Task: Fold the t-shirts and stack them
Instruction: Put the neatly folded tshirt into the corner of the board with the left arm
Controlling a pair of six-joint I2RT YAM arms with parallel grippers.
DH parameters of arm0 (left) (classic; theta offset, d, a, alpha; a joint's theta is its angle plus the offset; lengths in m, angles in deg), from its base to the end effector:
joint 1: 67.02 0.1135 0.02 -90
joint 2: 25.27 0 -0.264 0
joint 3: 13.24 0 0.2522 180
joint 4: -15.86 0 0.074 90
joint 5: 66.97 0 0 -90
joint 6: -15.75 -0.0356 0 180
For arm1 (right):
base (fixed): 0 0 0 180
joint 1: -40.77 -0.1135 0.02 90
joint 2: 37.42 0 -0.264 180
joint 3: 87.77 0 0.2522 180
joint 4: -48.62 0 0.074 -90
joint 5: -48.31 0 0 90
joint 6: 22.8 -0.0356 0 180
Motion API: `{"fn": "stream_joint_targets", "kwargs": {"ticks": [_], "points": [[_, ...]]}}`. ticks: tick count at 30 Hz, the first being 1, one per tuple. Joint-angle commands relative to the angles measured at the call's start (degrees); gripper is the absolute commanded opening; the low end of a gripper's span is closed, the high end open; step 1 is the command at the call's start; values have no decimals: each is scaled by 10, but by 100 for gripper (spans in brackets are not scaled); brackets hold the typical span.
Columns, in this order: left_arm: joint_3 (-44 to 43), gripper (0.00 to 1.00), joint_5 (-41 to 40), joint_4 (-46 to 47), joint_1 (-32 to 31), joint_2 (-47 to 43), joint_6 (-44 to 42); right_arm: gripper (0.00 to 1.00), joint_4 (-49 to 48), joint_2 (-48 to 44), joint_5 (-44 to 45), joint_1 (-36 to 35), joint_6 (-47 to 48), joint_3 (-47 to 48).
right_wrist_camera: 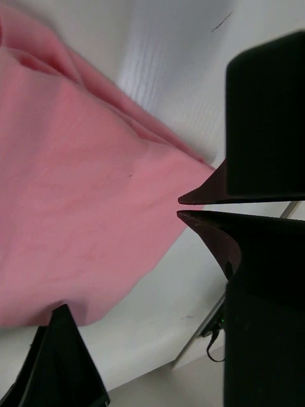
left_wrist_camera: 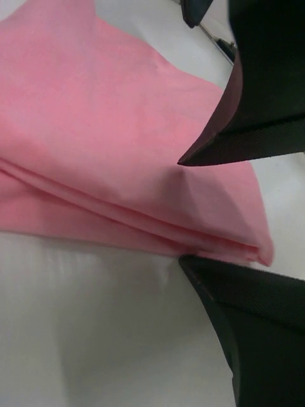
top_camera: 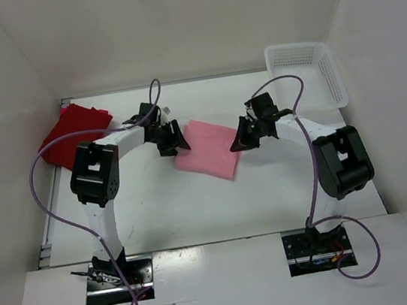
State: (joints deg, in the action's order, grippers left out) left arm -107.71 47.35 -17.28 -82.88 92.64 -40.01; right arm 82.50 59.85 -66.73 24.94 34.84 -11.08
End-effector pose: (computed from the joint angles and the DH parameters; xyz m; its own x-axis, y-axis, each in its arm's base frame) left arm 0.4131 -0.1326 0.1576 -0.9266 -0.2698 -0.2619 -0.0655 0.8017 -0.5941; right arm 0.3338 0.1103 0.2003 -0.9202 0.2431 -0.3067 0.0103 0.7984 0.6020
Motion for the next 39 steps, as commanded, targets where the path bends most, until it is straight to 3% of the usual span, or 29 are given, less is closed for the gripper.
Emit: {"fn": "stream_joint_targets", "kwargs": {"ticks": [1, 3, 4, 6, 7, 9, 15, 19, 24, 27, 28, 30, 31, 33, 34, 39], "points": [[-18, 65, 21, 23, -20, 50, -33, 12, -30, -38, -10, -2, -2, -18], [-37, 54, 21, 29, -36, 65, -33, 23, -35, -57, -10, -2, -10, -33], [-44, 42, 21, 34, -41, 81, -33, 27, -35, -64, -10, -2, -16, -33], [-55, 29, 34, 43, -47, 100, -12, 45, -35, -86, -15, -2, -22, -45], [-64, 17, 34, 57, -47, 100, -4, 52, -35, -102, -15, -2, -22, -45], [-80, 7, 40, 63, -47, 105, 23, 55, -35, -117, -20, -2, -22, -50], [-231, 0, 21, 1, -42, 69, 30, 60, -24, -180, -20, 15, -32, -95], [-298, 0, 29, -24, 14, 31, 41, 65, -24, -198, -26, 27, -32, -127], [-279, 0, 56, -19, 120, -68, 59, 66, -24, -185, -32, 27, -27, -139], [-207, 0, 57, 15, 210, -137, 73, 66, -24, -171, -43, 27, -15, -133], [-177, 3, 51, 29, 261, -177, 93, 66, -24, -160, -51, 27, -10, -127], [-62, 28, 40, 78, 312, -215, 119, 66, -24, -149, -58, 27, -3, -120], [-20, 54, 40, 93, 339, -249, 144, 66, -24, -143, -58, 27, -3, -114], [64, 92, 46, 143, 408, -280, 169, 66, -24, -143, -64, 27, 3, -114], [120, 100, 57, 144, 426, -289, 176, 66, -24, -137, -69, 27, 8, -114], [180, 100, 51, 67, 443, -333, 144, 67, -12, -137, -75, 27, 19, -114]]}}
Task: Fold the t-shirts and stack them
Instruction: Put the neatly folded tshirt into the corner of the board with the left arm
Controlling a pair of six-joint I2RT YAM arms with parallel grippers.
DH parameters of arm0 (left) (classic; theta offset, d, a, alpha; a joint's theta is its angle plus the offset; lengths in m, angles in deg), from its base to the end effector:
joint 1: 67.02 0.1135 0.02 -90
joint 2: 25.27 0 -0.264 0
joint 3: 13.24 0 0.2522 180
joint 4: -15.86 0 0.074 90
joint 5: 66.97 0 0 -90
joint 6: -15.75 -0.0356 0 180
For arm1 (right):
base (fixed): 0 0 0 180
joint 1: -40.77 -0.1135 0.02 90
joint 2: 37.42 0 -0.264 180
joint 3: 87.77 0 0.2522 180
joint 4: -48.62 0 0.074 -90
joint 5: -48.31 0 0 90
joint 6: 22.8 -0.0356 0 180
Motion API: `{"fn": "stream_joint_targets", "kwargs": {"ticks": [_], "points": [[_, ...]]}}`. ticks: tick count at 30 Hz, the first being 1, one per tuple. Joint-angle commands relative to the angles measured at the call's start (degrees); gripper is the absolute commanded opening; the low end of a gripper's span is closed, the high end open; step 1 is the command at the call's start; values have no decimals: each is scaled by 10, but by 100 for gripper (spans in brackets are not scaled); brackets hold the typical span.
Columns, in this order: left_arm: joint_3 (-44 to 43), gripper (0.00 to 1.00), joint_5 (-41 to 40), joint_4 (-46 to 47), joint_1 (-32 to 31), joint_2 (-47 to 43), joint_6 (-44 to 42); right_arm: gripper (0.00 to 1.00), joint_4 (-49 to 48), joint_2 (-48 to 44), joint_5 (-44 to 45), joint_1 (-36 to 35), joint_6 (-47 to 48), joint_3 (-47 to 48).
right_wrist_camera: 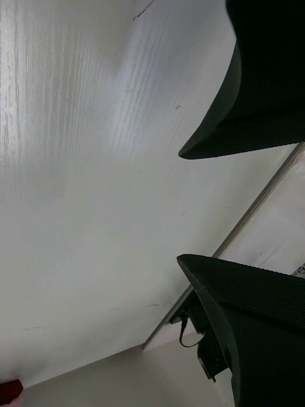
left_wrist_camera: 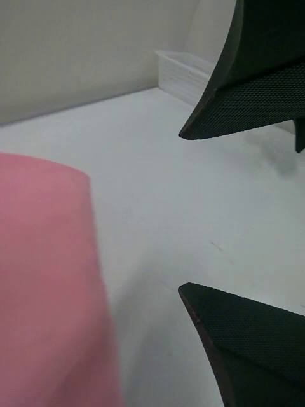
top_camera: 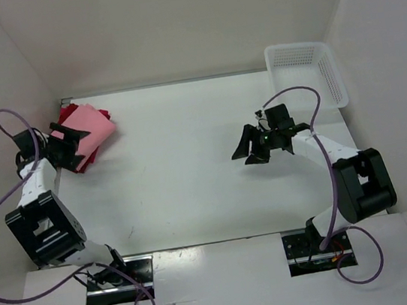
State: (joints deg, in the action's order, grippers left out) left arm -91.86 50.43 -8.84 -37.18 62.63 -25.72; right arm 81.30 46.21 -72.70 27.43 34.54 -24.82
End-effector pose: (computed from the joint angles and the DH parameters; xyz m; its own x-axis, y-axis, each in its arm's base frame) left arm 0.3090 0.1583 0.2776 -0.2381 -0.9035 -0.3564 -0.4366 0.4274 -0.7917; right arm 0.2770 0.0845 0.2029 -0.9255 0.2559 -0.2793 0.0030 0.7423 0.6701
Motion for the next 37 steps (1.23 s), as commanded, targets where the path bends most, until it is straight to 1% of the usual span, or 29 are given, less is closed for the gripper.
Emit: {"fn": "stream_joint_targets", "kwargs": {"ticks": [1, 2, 3, 5, 7, 8, 9, 10, 11, 12, 13, 14, 15, 16, 19, 20, 21, 22, 23, 24, 25, 26, 29, 35, 37], "points": [[35, 100, 7, -24, -14, -71, 1, 67, 5, -7, -15, 2, 23, 17], [47, 100, 1, -24, -14, -90, 1, 67, 5, -7, -15, 2, 23, 17], [65, 100, 1, -24, -14, -126, 1, 67, 5, -14, -15, 2, 23, 10], [77, 100, -7, -31, -28, -158, -5, 67, 5, -21, -8, 2, 23, 0], [84, 100, -7, -36, -65, -190, -5, 67, 0, -26, -8, 2, 17, -16], [91, 100, -15, -37, -82, -199, -5, 64, 0, -26, -8, 2, 17, -22], [91, 100, -20, -37, -122, -213, -5, 61, 0, -26, -8, 2, 17, -22], [102, 100, -25, -37, -144, -219, -5, 57, 0, -26, -8, 2, 12, -22], [113, 100, -33, -37, -168, -219, -5, 52, 0, -26, -2, -4, 12, -22], [120, 100, -33, -37, -194, -224, 2, 30, 0, -26, -2, -10, 12, -22], [126, 100, -33, -31, -248, -224, 2, 13, 8, -32, 21, -10, 12, -22], [132, 100, -38, -26, -275, -219, 2, 1, 18, -32, 32, -20, 12, -16], [132, 100, -38, -26, -303, -206, 8, 0, 18, -39, 42, -36, 19, -8], [132, 100, -38, -26, -354, -197, 8, 0, 26, -39, 57, -43, 19, 0], [107, 100, -59, -20, -433, -150, 20, 0, 26, -53, 57, -68, 19, 6], [98, 100, -47, -14, -444, -122, 20, 2, 26, -58, 57, -73, 19, 6], [88, 100, -42, -14, -454, -106, 20, 7, 26, -68, 57, -82, 19, 6], [62, 100, -37, -14, -459, -92, 20, 27, 26, -74, 66, -82, 19, 11], [49, 100, -31, -14, -465, -67, 20, 40, 31, -81, 79, -87, 19, 11], [39, 100, -26, -8, -465, -57, 20, 59, 31, -88, 85, -87, 19, 11], [31, 100, -18, -2, -465, -49, 20, 100, 38, -102, 85, -87, 24, 11], [25, 100, -13, 3, -465, -37, 20, 100, 44, -109, 108, -87, 24, 11], [18, 100, -1, 15, -471, -21, 20, 100, 60, -131, 121, -87, 30, 11], [7, 100, 11, 29, -476, -5, 15, 100, 54, -174, 110, -87, 17, -10], [-3, 100, -20, 17, -482, 2, 9, 100, 54, -182, 110, -87, 17, -16]]}}
